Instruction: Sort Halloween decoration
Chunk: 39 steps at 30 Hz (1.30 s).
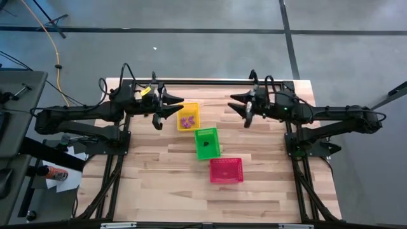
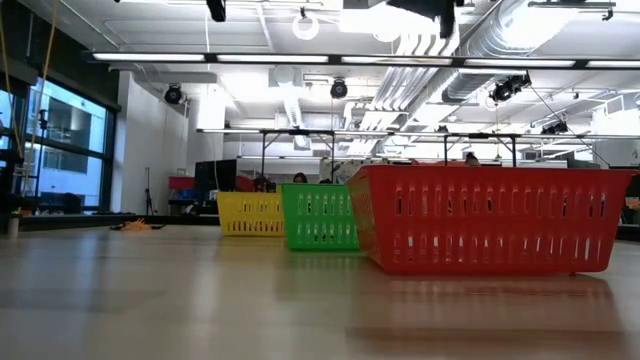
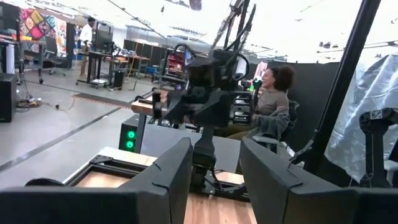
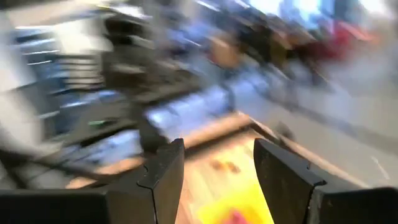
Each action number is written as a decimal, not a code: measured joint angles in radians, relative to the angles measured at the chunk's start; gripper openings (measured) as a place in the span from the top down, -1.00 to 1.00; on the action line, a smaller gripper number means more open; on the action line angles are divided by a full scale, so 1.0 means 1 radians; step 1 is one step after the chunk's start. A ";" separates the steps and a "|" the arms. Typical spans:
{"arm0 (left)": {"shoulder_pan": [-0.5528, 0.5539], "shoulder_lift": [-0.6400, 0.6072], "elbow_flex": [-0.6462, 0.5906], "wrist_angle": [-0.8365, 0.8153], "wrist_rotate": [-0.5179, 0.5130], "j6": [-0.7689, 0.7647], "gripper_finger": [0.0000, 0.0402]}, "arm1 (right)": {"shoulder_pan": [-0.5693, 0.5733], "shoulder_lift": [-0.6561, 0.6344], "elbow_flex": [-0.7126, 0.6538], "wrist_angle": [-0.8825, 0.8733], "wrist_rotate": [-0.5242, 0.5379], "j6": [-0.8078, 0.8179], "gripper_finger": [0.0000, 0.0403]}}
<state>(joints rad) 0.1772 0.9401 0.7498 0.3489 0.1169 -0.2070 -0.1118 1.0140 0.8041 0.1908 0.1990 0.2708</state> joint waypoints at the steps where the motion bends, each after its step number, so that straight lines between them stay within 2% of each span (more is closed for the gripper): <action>1: 0.000 0.000 0.000 0.000 0.000 0.000 0.38 | -0.012 0.003 0.013 -0.079 0.067 0.077 0.07; 3: 0.000 0.000 0.000 0.000 0.000 0.000 0.38 | -0.059 0.014 0.058 -0.304 0.183 0.244 0.07; 5: 0.000 0.000 0.000 0.000 0.000 0.000 0.38 | -0.128 0.034 0.115 -0.540 0.215 0.384 0.07; 8: 0.000 0.000 0.000 -0.004 -0.001 -0.001 0.38 | -0.241 0.083 0.173 -0.830 0.174 0.503 0.07; 11: 0.000 0.000 0.000 -0.004 -0.001 -0.001 0.38 | -0.348 0.131 0.166 -0.955 0.071 0.503 0.07; 15: 0.000 0.000 0.000 -0.006 -0.001 -0.008 0.38 | -0.449 0.190 0.069 -0.949 -0.074 0.500 0.07; 20: 0.000 0.000 0.000 -0.012 0.000 -0.036 0.38 | -0.529 0.217 -0.095 -0.820 -0.173 0.591 0.07; 30: 0.000 0.000 0.000 -0.014 -0.001 -0.035 0.38 | -0.595 0.216 -0.287 -0.612 -0.182 0.814 0.07; 39: 0.000 0.000 0.000 -0.015 -0.001 -0.035 0.38 | -0.596 0.217 -0.317 -0.543 -0.182 0.886 0.07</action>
<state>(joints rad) 0.1772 0.9401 0.7498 0.3340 0.1162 -0.2424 -0.7074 1.2308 0.4873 -0.3524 0.0174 1.1569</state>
